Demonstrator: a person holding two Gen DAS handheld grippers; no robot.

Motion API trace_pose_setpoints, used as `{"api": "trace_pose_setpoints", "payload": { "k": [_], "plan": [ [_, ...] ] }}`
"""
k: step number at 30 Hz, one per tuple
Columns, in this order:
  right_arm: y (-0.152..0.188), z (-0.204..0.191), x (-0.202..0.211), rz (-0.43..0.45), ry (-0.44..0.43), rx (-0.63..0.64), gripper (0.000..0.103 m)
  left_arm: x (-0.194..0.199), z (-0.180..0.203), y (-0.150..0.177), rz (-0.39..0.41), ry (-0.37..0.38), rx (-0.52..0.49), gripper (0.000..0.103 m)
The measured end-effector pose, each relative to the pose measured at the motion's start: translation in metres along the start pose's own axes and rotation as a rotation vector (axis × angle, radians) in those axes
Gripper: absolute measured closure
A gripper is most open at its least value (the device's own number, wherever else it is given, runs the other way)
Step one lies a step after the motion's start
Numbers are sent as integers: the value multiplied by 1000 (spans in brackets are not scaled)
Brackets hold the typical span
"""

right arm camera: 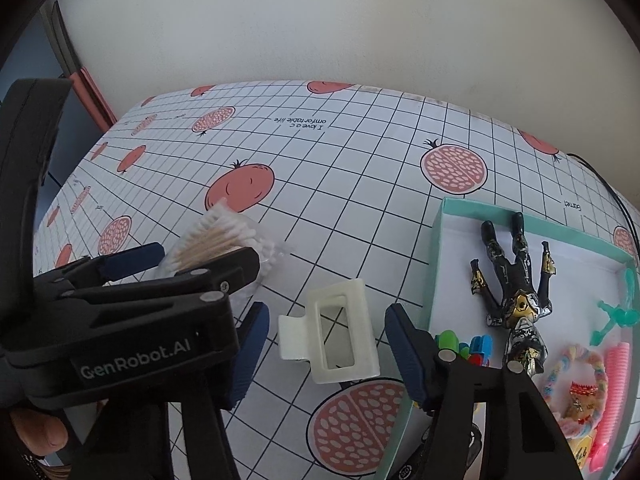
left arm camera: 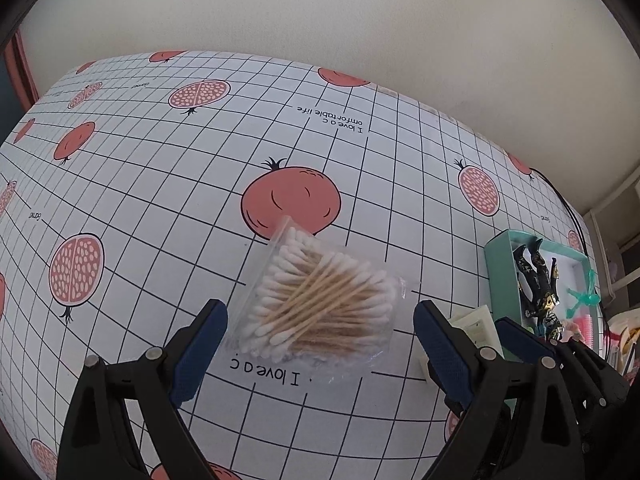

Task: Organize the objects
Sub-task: 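Grasp the cotton swab bag with the left tool while the right tool grasps the cream claw clip, then carry the swab bag and claw clip over the tray with both tools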

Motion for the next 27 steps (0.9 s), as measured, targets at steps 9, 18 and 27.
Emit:
{"api": "trace_pose_setpoints", "payload": {
  "k": [9, 18, 27],
  "plan": [
    [3, 3, -5, -15, -3, -12, 51, -2, 0, 3, 19, -19, -15, 23],
    [3, 2, -4, -17, -5, -15, 51, -4, 1, 4, 27, -26, -27, 31],
    [4, 2, -4, -13, -7, -20, 51, -5, 3, 7, 45, -53, -38, 31]
  ]
}}
Point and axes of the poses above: each gripper's, at about its wrist camera, not at the fingertips, and x roughly against the way its jaws point, z to its right, y to its underside, the point moved 2 cm from there along -x, roughly the way its jaws point, and after that the axes turned 15 degrees about x, right-handed, at the moved point
